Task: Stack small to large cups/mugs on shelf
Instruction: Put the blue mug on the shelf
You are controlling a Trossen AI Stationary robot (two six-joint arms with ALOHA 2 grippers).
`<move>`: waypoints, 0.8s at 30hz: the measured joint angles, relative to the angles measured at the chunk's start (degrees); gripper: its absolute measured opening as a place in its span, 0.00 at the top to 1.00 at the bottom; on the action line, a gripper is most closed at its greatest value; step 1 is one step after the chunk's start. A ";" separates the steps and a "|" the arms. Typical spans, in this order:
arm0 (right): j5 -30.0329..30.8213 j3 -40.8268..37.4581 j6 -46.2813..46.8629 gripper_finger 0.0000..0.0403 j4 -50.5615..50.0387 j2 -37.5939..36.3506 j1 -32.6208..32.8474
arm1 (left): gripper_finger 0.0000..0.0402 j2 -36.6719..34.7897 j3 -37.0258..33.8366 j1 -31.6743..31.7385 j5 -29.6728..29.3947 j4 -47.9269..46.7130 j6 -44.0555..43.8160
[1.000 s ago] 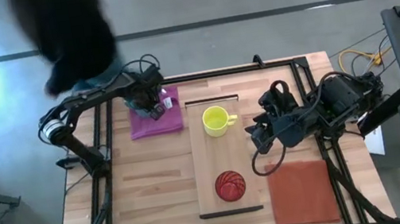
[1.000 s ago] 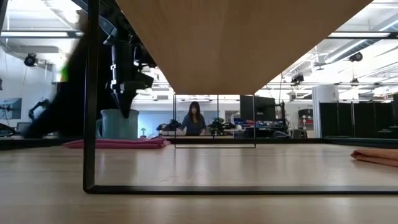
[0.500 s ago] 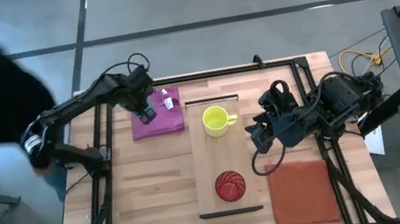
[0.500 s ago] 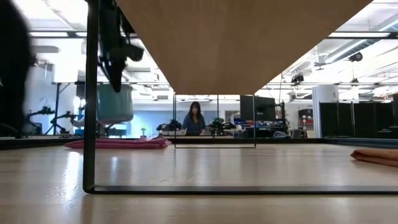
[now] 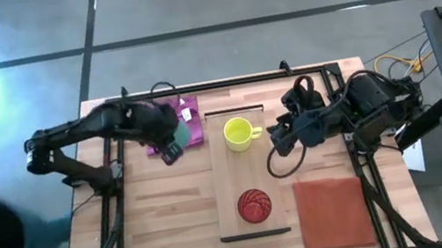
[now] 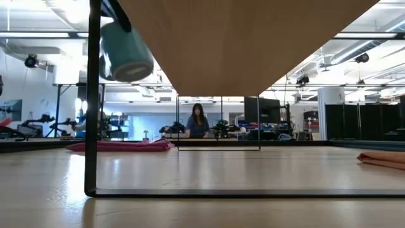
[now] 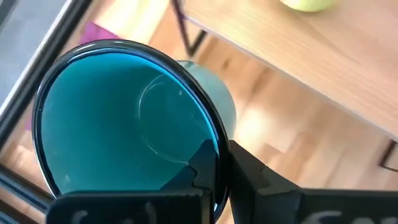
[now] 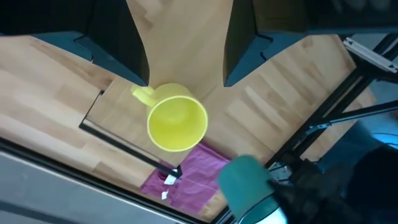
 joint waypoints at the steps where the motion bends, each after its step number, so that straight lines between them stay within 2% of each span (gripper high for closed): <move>1: -0.02 0.00 -0.48 0.51 0.00 -0.09 -0.35 | 1.00 0.90 1.17 -1.66 -0.12 -0.92 -1.49; 10: -1.11 0.00 -3.76 0.51 0.00 -0.86 -1.45 | 1.00 11.28 12.62 -15.48 -0.24 -3.65 -8.01; 13: -1.22 0.00 -3.75 0.51 0.00 -1.08 -1.45 | 1.00 14.85 17.86 -18.86 -2.11 -8.27 -10.36; 15: -1.31 0.00 -3.71 0.51 0.00 -1.21 -1.45 | 1.00 16.68 20.51 -20.22 -2.58 -10.64 -12.20; 24: -1.75 0.00 -3.67 0.51 0.00 -1.21 -1.45 | 1.00 24.32 31.65 -21.64 -4.51 -8.38 -14.48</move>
